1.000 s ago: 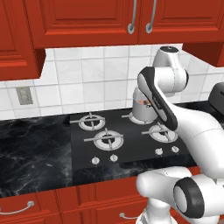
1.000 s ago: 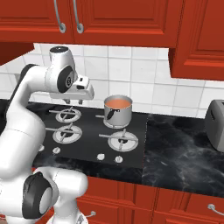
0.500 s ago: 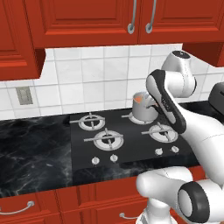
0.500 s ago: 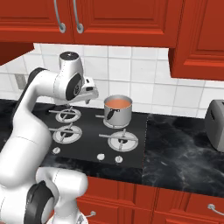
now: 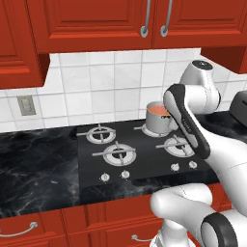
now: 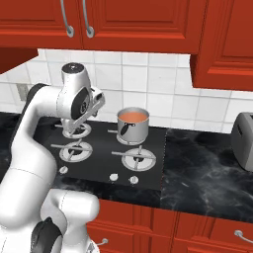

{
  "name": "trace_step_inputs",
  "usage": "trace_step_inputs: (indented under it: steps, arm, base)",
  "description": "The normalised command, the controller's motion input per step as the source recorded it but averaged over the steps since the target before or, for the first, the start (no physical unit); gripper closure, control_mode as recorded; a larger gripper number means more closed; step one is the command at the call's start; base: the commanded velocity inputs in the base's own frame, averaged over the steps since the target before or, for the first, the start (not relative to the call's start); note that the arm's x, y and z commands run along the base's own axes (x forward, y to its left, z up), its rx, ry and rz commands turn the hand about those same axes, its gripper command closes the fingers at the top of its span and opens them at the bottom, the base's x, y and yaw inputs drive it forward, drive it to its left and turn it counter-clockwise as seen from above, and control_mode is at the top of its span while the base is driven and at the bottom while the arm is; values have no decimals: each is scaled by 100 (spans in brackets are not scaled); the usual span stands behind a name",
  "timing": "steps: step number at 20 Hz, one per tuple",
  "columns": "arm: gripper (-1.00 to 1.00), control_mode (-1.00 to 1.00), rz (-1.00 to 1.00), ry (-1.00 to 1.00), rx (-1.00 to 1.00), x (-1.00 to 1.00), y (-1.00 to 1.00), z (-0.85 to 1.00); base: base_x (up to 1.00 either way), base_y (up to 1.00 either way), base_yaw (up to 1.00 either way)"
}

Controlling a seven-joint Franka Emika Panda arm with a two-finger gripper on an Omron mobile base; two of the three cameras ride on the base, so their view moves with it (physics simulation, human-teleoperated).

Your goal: Wait until the marinara sauce is simmered to a deep red color and then turn off the stove.

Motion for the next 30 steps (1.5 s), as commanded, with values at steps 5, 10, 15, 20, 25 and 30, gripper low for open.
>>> trace_step_inputs:
  steps: [5, 10, 15, 20, 25, 30]
  arm:
    - [-100, -100, 58, 2, -36, -21, 7, -9]
    - [-100, -100, 61, 5, -24, -17, 0, -15]
    - [-100, -100, 62, 12, -18, -5, 0, -38]
    - [-100, -100, 49, 18, -12, 0, -5, -58]
    - [-100, -100, 2, 3, 0, 1, -11, -35]
    - [-100, -100, 0, 10, 0, 8, -8, -53]
  base:
    - [0, 0, 0]
    - [0, 0, 0]
    - [0, 0, 0]
    - [0, 0, 0]
    - [0, 0, 0]
    - [0, 0, 0]
